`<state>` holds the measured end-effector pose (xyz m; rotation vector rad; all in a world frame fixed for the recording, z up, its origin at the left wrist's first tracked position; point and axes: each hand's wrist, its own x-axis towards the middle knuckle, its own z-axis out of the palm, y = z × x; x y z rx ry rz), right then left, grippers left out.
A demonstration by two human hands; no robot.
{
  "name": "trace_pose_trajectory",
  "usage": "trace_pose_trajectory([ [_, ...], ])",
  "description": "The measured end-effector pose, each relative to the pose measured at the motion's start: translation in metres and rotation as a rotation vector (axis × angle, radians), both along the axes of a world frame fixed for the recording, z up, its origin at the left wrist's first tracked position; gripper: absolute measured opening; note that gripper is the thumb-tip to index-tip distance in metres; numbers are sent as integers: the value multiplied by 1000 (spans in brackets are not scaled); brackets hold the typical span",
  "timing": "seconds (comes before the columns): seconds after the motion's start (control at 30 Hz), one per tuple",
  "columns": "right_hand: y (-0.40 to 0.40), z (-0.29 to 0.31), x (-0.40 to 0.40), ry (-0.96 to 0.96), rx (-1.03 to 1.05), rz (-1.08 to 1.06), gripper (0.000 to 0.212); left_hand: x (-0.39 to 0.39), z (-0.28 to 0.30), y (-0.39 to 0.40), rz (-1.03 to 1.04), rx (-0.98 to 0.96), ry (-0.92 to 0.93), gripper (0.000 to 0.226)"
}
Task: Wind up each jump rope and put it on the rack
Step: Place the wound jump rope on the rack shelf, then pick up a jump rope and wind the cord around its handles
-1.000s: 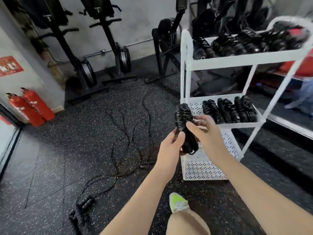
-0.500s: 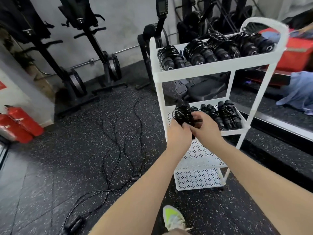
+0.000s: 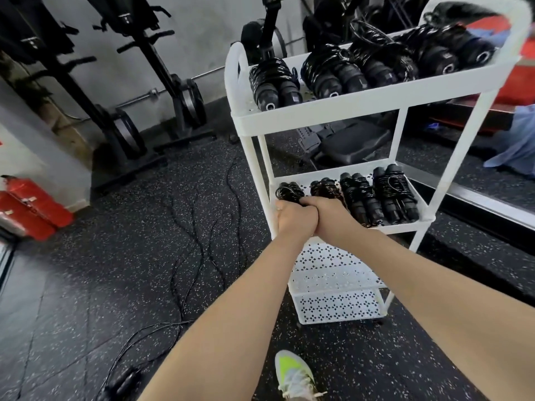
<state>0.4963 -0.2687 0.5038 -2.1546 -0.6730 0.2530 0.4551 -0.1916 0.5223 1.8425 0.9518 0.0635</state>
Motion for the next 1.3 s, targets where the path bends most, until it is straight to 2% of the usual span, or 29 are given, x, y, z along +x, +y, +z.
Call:
trace_pose_trajectory([
  [0.03,-2,-3,0,-40,-13,4,23,0,-1,0,-12,10,22,64],
  [0.1,-10,-5,-4,-258,-167,91,11,-2,-1,0,-49,25,40,72],
  [0.2,-12,-9,-9,-216,-162,133,16,-8,0,0,-110,127,60,71],
  [0.27,-13,-9,-16,-158,-98,114,14,-17,1,-3,-142,211,53,63],
  [0.33,-17,-4,-26,-182,-122,126,13,-28,4,-6,-190,259,23,51],
  [0.57,-28,13,-73,-454,-179,141,24,-96,14,-5,-291,338,-195,21],
  [0.67,-16,18,-107,-385,-138,187,25,-136,13,10,-265,339,-241,20],
  [0.83,30,-4,-167,-307,-267,374,26,-215,-20,62,-228,342,-155,29],
  [0.93,67,-32,-197,-205,-351,469,12,-265,-59,104,-167,309,-65,31],
  [1.13,142,-109,-237,-10,-545,657,10,-361,-147,186,-25,136,152,37],
  [1.3,188,-181,-252,97,-756,731,12,-396,-214,231,33,43,264,44],
])
